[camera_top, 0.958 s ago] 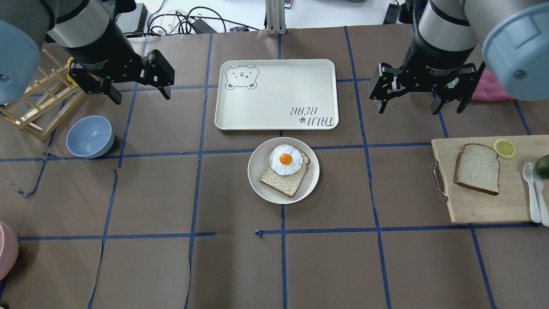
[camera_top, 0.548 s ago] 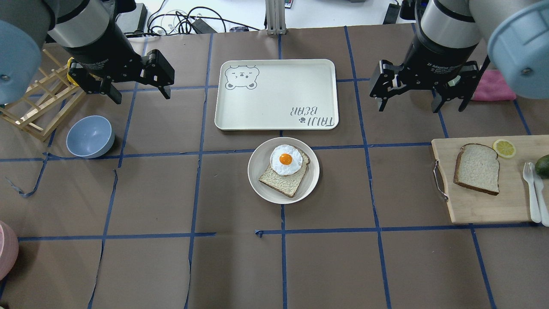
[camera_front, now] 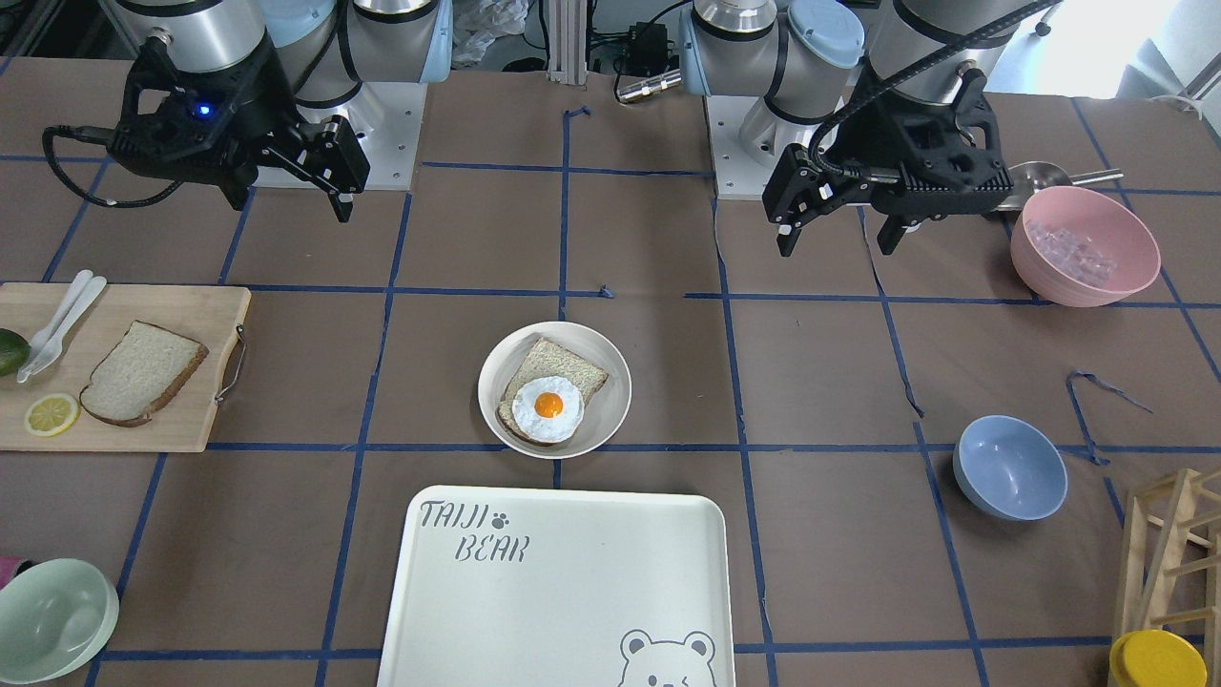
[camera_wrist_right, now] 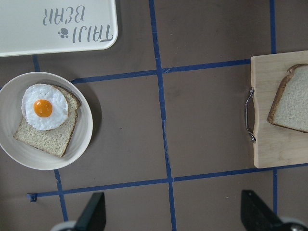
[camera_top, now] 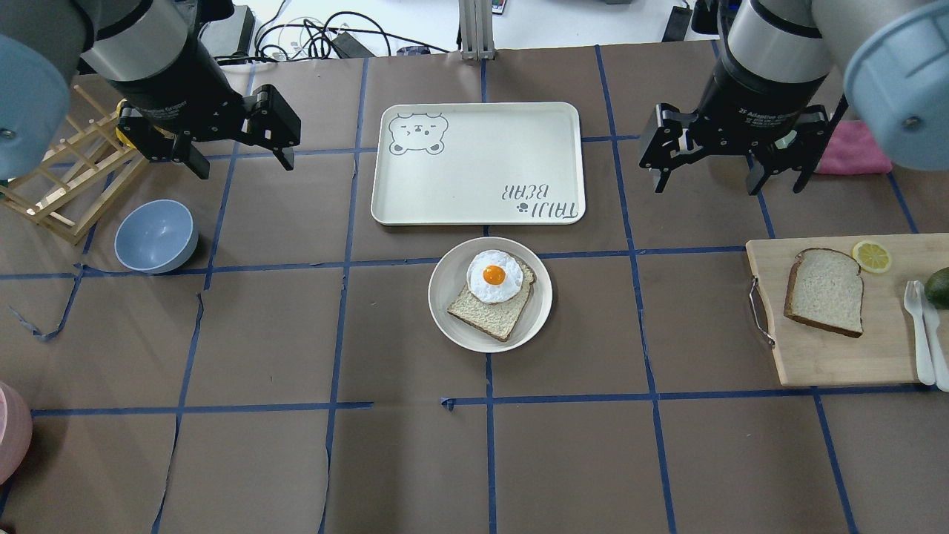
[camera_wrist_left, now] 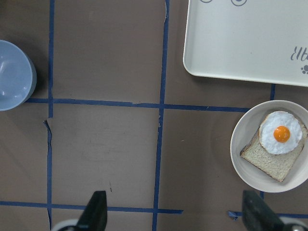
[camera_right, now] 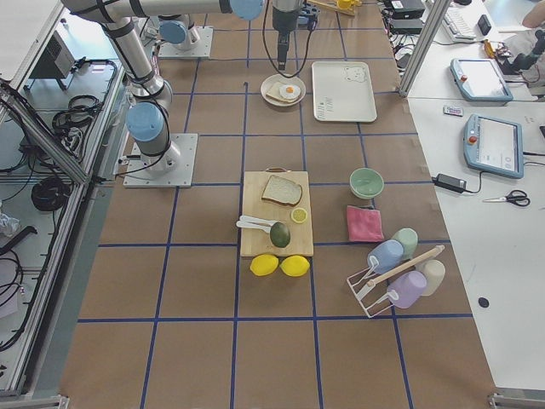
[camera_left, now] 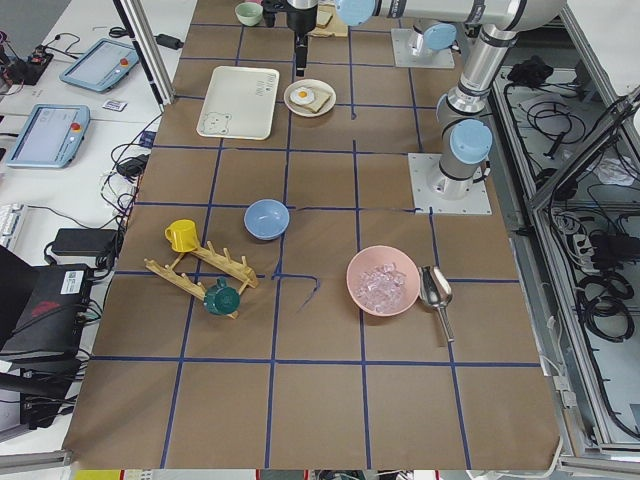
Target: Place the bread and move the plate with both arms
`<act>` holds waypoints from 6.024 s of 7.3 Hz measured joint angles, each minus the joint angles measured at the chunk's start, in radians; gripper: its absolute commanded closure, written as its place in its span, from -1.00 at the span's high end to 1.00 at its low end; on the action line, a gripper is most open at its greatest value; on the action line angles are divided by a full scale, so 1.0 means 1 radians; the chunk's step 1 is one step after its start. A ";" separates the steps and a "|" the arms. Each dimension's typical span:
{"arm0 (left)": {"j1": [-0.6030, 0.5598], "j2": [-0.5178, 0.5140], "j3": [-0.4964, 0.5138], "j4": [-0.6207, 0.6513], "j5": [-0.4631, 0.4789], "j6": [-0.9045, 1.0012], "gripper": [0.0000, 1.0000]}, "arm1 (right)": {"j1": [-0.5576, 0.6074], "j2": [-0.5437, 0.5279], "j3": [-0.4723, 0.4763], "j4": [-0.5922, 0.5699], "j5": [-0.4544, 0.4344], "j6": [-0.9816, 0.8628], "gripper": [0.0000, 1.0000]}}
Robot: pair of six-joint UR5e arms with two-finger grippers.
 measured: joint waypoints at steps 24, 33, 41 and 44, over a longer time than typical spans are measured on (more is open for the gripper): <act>0.000 0.002 -0.006 0.000 0.006 0.000 1.00 | 0.000 0.001 0.004 0.007 -0.010 -0.025 1.00; -0.001 0.003 -0.002 0.000 0.002 0.000 1.00 | 0.000 0.004 0.004 0.000 -0.011 -0.022 1.00; 0.000 0.005 -0.002 0.000 0.002 0.000 1.00 | -0.029 0.022 0.007 -0.005 -0.013 -0.021 1.00; 0.000 0.006 -0.003 0.000 0.002 0.000 1.00 | -0.172 0.130 0.012 -0.040 -0.019 -0.016 1.00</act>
